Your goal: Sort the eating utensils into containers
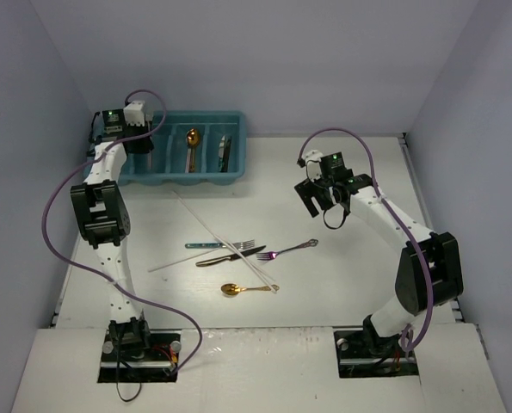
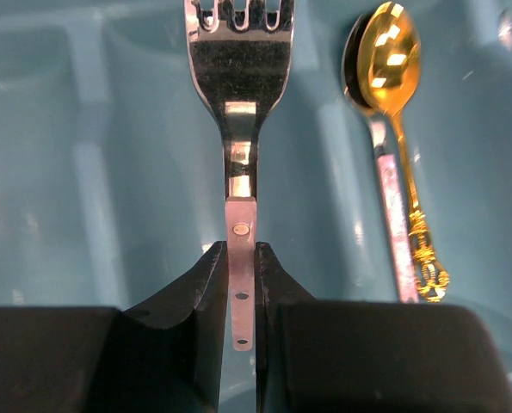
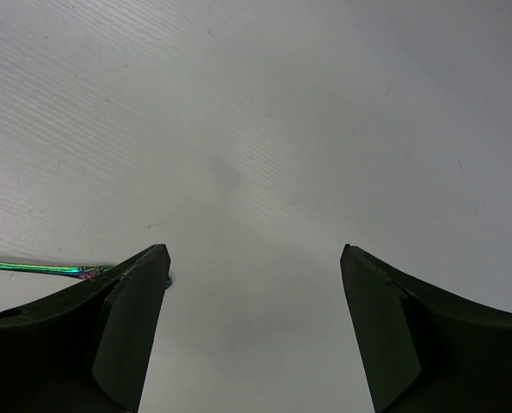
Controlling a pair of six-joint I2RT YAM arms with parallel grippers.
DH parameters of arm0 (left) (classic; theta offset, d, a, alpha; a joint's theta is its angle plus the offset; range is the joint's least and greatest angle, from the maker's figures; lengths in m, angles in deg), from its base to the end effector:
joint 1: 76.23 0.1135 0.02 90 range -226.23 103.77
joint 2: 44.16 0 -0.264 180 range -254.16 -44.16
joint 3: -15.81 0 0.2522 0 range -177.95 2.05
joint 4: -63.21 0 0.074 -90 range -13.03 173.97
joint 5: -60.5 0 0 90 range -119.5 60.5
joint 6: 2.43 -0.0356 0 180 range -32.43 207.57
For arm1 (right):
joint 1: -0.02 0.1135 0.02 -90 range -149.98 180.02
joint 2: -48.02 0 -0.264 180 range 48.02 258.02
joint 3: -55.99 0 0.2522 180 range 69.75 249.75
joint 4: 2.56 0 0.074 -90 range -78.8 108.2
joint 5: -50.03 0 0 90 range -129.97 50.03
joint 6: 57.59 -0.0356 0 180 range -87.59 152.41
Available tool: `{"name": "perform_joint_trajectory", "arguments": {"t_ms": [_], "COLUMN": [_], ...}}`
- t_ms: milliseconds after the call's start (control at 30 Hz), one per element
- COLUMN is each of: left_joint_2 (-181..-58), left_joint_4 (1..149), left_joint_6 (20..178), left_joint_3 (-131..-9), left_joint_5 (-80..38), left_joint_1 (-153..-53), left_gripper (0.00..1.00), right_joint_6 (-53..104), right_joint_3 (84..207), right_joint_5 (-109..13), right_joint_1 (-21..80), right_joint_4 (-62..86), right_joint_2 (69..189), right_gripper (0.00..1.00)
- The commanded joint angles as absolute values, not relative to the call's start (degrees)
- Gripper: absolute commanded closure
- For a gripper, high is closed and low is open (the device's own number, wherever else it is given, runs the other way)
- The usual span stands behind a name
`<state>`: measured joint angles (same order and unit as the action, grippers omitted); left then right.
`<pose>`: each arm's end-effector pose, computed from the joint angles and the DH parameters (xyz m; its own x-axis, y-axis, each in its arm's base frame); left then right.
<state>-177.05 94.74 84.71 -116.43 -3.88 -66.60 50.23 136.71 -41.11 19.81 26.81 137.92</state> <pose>0.5366 0.0754 0.2476 -0.5139 -0.0416 -0.8568 0.2359 0.9535 -0.1878 0.3331 0.1206 0.2690 -0.4502 -0.4872 -0.7483 -0.5157 0.8260 -0.2275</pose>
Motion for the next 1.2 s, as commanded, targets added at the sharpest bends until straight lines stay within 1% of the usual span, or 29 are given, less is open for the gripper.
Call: {"name": "perform_joint_trajectory", "arguments": {"t_ms": [0,67,133,200,300,367,567,633,700,833,900,933,1033,1167], "left_joint_2": [-177.1,-177.5,-177.9,-178.2,-177.4,-176.1,-165.4,-159.4,-153.0,-138.1,-131.2,-129.1,-123.5,-121.9], "left_joint_4": [93.6,93.7,93.7,94.3,95.1,95.8,95.3,95.6,95.1,88.5,84.1,83.9,87.3,92.8], "left_joint_6": [85.1,85.7,86.7,87.0,89.3,89.9,90.6,90.4,89.2,88.0,87.7,86.2,86.0,87.0], "left_joint_3": [-121.4,-122.0,-122.8,-124.2,-125.9,-128.0,-130.4,-126.7,-118.9,-98.3,-83.3,-80.0,-73.4,-69.2], "left_joint_5": [-2.4,-2.0,-1.8,-1.5,-0.9,-0.8,0.3,1.2,1.2,-1.5,-2.1,-1.8,-1.5,0.2], "left_joint_1": [-65.9,-65.9,-65.9,-65.9,-65.9,-65.8,-65.9,-65.9,-65.9,-65.6,-65.6,-65.8,-65.9,-65.9], "left_gripper": [0.85,0.8,0.72,0.6,0.49,0.47,0.46,0.47,0.46,0.45,0.4,0.37,0.35,0.35], "right_joint_6": [49.8,49.9,49.8,49.7,49.7,49.6,49.9,50.0,50.5,51.1,52.9,53.9,60.5,73.9], "right_joint_3": [137.7,137.8,137.9,137.9,138.0,138.2,138.5,138.3,137.9,135.3,133.4,131.7,129.0,125.2], "right_joint_5": [-41.2,-41.1,-41.1,-41.1,-41.0,-41.0,-41.5,-41.5,-41.7,-42.0,-42.7,-43.4,-44.8,-45.5], "right_joint_1": [19.6,19.6,19.6,19.7,19.7,19.8,20.4,21.1,22.0,24.9,27.2,28.3,33.2,36.6], "right_joint_4": [25.7,25.7,25.7,25.7,25.8,25.8,25.8,25.8,25.8,25.8,25.8,25.8,27.2,28.2], "right_joint_2": [137.3,137.3,137.2,137.2,136.8,136.3,134.7,134.1,133.5,132.2,131.5,131.2,130.3,130.3], "right_gripper": [0.22,0.22,0.22,0.22,0.22,0.21,0.22,0.22,0.23,0.25,0.27,0.31,0.37,0.48]}}
